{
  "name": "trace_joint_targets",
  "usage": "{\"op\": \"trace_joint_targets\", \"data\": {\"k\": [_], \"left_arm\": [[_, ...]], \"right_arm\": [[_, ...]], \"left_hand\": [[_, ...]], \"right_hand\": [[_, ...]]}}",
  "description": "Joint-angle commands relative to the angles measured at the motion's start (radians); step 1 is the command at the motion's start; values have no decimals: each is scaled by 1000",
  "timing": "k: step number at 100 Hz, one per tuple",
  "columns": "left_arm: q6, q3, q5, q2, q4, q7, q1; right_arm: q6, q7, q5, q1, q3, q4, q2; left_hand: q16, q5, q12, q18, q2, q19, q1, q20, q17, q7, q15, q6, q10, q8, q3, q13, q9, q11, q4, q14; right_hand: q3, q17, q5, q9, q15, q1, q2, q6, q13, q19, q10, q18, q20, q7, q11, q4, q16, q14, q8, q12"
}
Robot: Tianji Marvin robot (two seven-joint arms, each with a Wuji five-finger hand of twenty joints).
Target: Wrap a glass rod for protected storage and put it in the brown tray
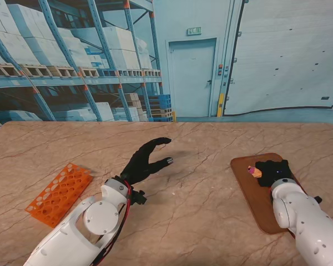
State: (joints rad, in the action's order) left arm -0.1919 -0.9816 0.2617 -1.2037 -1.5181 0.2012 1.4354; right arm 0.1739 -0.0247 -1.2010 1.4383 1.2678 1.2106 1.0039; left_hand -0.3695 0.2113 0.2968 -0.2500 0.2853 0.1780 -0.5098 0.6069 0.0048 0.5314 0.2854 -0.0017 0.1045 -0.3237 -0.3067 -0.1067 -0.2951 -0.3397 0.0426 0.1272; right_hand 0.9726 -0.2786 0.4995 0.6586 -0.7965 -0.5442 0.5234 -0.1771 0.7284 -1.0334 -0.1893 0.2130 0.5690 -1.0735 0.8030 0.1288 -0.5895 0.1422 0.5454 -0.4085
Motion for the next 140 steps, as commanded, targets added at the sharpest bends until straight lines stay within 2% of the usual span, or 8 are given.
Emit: {"op": "trace_joint_targets", "data": {"k": [1, 21, 43, 68, 93, 105, 117, 140], "left_arm": [[4, -6, 0, -2, -9, 5, 10], [7, -10, -2, -3, -14, 8, 12], [24, -19, 8, 4, -25, -7, 17], [48, -65, 50, 34, -52, -91, 42], [59, -122, 130, 50, -57, -94, 73], [81, -142, 180, 54, -62, -82, 85], [78, -161, 165, 56, -70, -94, 98], [5, -186, 93, 69, -85, -177, 108]], "right_arm": [[-6, 20, -5, 32, -3, -5, 4], [-28, 28, -34, 63, 37, 35, 3], [-93, 40, -41, 124, 139, 140, 10], [-252, 25, 41, 192, 244, 295, 28], [-369, 67, 316, 205, 248, 401, 55], [-384, 129, 515, 204, 218, 441, 66], [-391, 147, 671, 195, 160, 461, 76], [-443, 145, 834, 204, 77, 489, 89]], "left_hand": [[-5, 19, 26, -4, -9, 5, 8, 20, 6, 25, 10, -5, -1, -11, -14, -8, -13, -4, -21, -2], [-7, 18, 28, -4, -13, 6, 6, 24, 7, 26, 12, -4, 0, -14, -11, -8, -13, -4, -23, -3], [-4, 10, 25, -10, 11, 4, 16, 25, 4, 18, 7, -4, 4, -11, 1, -3, 2, 6, -21, 7], [5, 7, 7, -30, 65, 3, 28, 25, 9, -23, -12, -3, 20, 6, 21, -10, 27, 47, -18, 32], [13, 26, 3, -27, 117, -5, 8, 22, -8, -42, -44, 6, 27, 8, 2, 2, 46, 69, -16, 37], [11, 37, 2, -36, 134, -5, 31, 22, -6, -54, -49, 12, 38, 8, 3, -2, 40, 72, -9, 47], [13, 38, -1, -35, 147, -5, 38, 22, -6, -68, -56, 21, 42, 10, 9, 2, 46, 83, -3, 48], [19, 41, -4, -36, 155, -4, 32, 20, -1, -92, -75, 30, 44, 7, 13, 0, 51, 100, 0, 50]], "right_hand": [[32, 37, -40, -59, 45, 75, 100, -4, -60, 43, 10, 19, -3, 227, -17, -28, 21, -9, 18, 15], [-97, 96, -151, -172, 137, 68, 177, 26, -152, 137, 29, 20, -17, 267, -56, -19, 56, -27, 17, 30], [-350, 126, -227, -268, 264, 70, 121, 47, -227, 251, 31, 19, 2, 296, -100, -56, 103, -24, -5, 54], [-371, 134, -260, -300, 298, 114, 110, 48, -251, 289, 31, 19, 9, 318, -123, -69, 114, -26, -13, 65], [-365, 128, -276, -322, 346, 155, 104, 29, -266, 351, 36, 4, 38, 359, -170, -71, 123, -40, -23, 86], [-358, 133, -302, -341, 394, 171, 104, 19, -278, 390, 48, -10, 73, 407, -213, -71, 134, -45, -35, 101], [-361, 135, -313, -344, 415, 181, 101, 13, -280, 413, 51, -12, 90, 427, -230, -67, 137, -47, -38, 103], [-343, 143, -318, -331, 482, 244, 97, 14, -267, 488, 60, -18, 118, 464, -272, -67, 145, -49, -37, 105]]}}
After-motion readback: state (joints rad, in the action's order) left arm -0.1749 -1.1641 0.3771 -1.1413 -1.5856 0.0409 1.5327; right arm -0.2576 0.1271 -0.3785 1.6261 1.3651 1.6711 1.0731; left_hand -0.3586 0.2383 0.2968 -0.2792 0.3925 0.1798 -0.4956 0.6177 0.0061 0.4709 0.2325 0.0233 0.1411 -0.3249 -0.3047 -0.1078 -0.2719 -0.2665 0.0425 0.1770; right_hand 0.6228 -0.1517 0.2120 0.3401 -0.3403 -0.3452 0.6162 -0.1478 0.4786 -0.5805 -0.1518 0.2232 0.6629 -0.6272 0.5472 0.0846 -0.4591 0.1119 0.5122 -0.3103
